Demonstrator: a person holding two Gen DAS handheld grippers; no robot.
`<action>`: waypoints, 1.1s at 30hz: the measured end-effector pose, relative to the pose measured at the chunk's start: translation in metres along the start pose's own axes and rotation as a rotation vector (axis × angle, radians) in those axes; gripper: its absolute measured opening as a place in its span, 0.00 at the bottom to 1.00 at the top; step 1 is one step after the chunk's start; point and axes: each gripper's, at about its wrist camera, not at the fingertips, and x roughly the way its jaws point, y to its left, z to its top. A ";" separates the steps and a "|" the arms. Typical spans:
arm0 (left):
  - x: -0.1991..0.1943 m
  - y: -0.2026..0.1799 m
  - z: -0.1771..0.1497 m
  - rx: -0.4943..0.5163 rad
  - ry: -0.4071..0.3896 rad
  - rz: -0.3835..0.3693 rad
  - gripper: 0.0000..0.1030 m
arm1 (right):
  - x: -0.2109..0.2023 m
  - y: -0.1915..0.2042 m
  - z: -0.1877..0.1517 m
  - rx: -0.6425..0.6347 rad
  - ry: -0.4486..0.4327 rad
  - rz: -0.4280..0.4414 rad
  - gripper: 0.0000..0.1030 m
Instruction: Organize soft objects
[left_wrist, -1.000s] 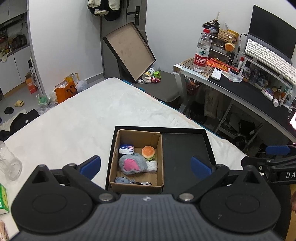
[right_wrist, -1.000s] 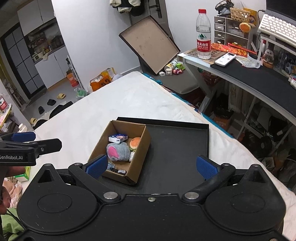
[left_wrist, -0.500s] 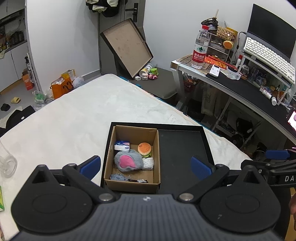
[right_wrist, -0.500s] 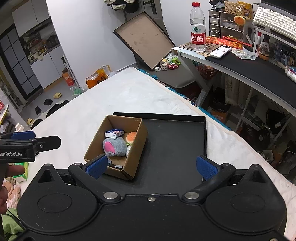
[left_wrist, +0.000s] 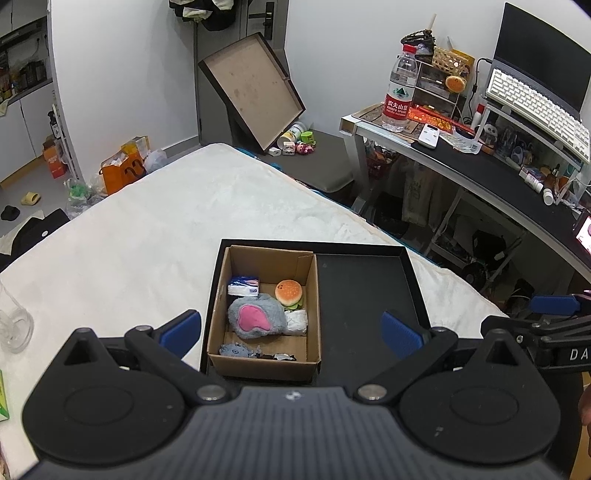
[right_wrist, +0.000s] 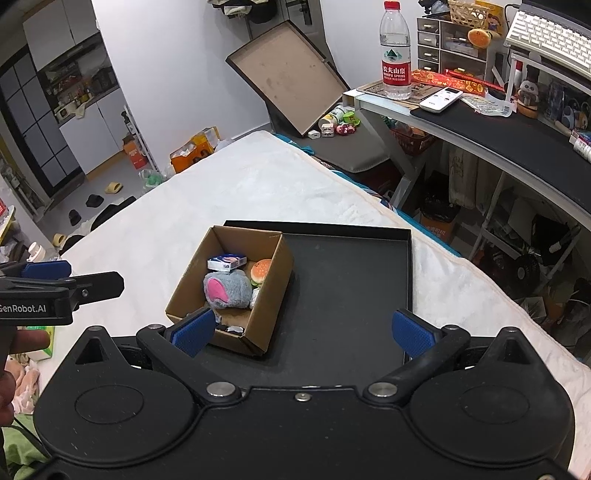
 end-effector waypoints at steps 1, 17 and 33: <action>0.000 0.000 0.000 0.000 0.000 -0.001 1.00 | 0.000 0.000 0.000 0.000 0.000 0.001 1.00; 0.002 -0.003 -0.001 0.005 0.003 0.002 1.00 | 0.000 -0.002 0.001 0.001 -0.002 0.000 1.00; 0.003 -0.003 -0.001 0.002 0.001 -0.006 1.00 | 0.002 -0.002 -0.001 -0.002 0.009 0.000 1.00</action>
